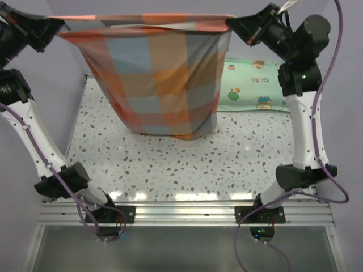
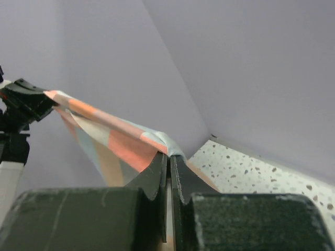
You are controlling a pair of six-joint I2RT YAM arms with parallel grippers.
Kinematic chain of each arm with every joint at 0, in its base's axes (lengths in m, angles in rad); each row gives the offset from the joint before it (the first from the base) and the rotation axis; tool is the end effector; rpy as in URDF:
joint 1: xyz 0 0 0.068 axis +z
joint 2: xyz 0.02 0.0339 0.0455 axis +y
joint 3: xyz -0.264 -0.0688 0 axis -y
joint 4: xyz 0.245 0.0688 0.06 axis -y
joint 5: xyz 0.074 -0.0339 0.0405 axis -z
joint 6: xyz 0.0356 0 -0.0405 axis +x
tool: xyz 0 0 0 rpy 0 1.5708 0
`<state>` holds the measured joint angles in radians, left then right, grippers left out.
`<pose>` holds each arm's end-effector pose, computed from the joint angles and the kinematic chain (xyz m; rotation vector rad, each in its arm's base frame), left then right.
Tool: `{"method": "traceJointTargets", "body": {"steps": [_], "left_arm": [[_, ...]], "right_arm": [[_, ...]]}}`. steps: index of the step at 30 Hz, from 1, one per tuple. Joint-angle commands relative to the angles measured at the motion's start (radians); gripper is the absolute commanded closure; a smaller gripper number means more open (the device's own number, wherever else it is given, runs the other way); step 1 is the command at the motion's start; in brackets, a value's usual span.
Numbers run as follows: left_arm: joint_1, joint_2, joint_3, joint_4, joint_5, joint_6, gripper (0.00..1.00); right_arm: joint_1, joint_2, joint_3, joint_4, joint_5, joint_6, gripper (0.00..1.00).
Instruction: Put the pillow into the pillowcase
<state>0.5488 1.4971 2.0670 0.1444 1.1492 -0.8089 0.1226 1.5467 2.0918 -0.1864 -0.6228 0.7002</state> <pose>0.2229 0.0982 0.6175 0.3657 1.2820 -0.7114 0.2837 0.0559 0.5919 -0.1978 1.3452 1.0753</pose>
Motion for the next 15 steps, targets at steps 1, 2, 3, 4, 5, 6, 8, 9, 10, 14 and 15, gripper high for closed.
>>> {"method": "traceJointTargets", "body": {"steps": [1,2,3,4,5,6,8,9,10,14,15], "left_arm": [[0.160,0.069,0.416,0.258,-0.173,-0.216,1.00],[0.169,0.065,0.476,0.253,-0.219,-0.214,1.00],[0.174,0.043,0.437,0.254,-0.242,-0.201,1.00],[0.174,-0.047,0.272,0.267,-0.267,-0.193,1.00],[0.175,-0.093,0.183,0.289,-0.299,-0.185,1.00],[0.174,-0.133,0.107,0.340,-0.307,-0.156,1.00],[0.174,-0.210,0.004,0.299,-0.338,-0.092,1.00],[0.174,-0.225,-0.013,0.258,-0.342,-0.035,1.00],[0.174,-0.248,-0.043,0.253,-0.344,-0.020,1.00],[0.175,-0.278,-0.067,0.218,-0.356,0.031,1.00],[0.174,-0.282,-0.065,0.198,-0.368,0.049,1.00]], "right_arm": [[-0.063,0.033,0.362,0.068,0.124,0.025,1.00],[-0.069,0.039,0.457,0.068,0.142,0.013,1.00],[-0.067,0.035,0.474,0.071,0.159,0.001,1.00],[-0.069,-0.009,0.461,0.083,0.200,-0.011,1.00],[-0.069,-0.051,0.354,0.109,0.219,-0.025,1.00],[-0.069,-0.088,0.287,0.166,0.244,-0.037,1.00],[-0.069,-0.146,0.167,0.183,0.247,-0.074,1.00],[-0.069,-0.149,0.151,0.151,0.242,-0.080,1.00],[-0.069,-0.152,0.137,0.142,0.236,-0.084,1.00],[-0.067,-0.157,0.044,0.146,0.197,-0.081,1.00],[-0.069,-0.154,0.036,0.151,0.193,-0.076,1.00]]}}
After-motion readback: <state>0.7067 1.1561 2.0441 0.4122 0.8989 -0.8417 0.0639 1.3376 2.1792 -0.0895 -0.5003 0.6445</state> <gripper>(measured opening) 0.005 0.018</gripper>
